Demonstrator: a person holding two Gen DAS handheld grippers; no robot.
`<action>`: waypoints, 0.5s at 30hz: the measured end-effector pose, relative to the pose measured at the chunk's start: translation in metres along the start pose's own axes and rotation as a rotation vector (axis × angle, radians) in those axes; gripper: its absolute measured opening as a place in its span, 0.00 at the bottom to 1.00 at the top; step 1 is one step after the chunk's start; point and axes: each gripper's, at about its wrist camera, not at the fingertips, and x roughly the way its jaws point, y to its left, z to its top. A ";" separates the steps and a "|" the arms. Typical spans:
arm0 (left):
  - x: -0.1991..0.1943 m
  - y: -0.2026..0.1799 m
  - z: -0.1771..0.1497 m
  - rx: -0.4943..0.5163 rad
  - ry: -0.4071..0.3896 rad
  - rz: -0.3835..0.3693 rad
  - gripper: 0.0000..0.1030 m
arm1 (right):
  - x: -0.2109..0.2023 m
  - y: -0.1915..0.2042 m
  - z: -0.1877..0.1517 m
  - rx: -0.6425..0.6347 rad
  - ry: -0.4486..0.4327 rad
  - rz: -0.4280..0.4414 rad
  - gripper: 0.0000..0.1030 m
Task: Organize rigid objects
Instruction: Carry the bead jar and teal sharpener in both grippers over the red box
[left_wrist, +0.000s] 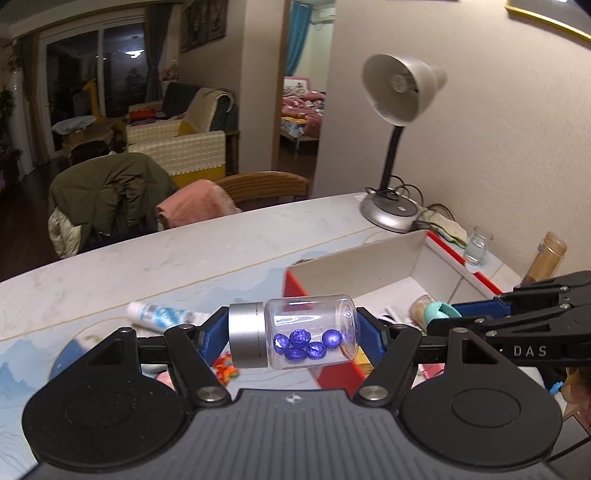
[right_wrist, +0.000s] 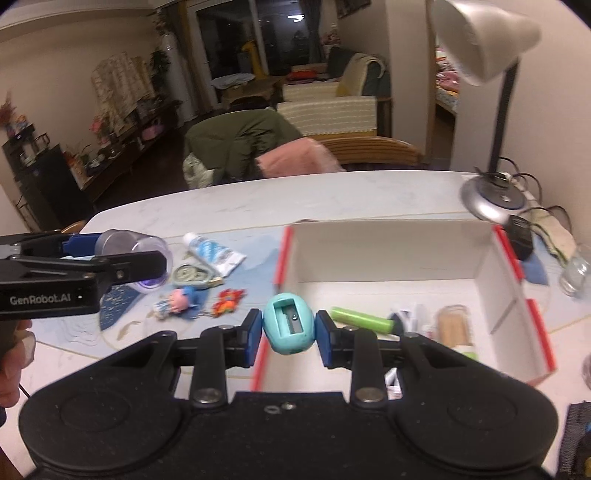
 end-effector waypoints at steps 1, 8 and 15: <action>0.002 -0.006 0.002 0.005 0.002 -0.004 0.69 | -0.001 -0.007 0.000 0.003 -0.003 -0.005 0.29; 0.032 -0.047 0.009 0.048 0.031 -0.028 0.69 | -0.006 -0.054 -0.006 0.018 -0.005 -0.047 0.29; 0.079 -0.080 0.012 0.091 0.094 -0.022 0.69 | -0.003 -0.098 -0.012 0.032 0.014 -0.082 0.29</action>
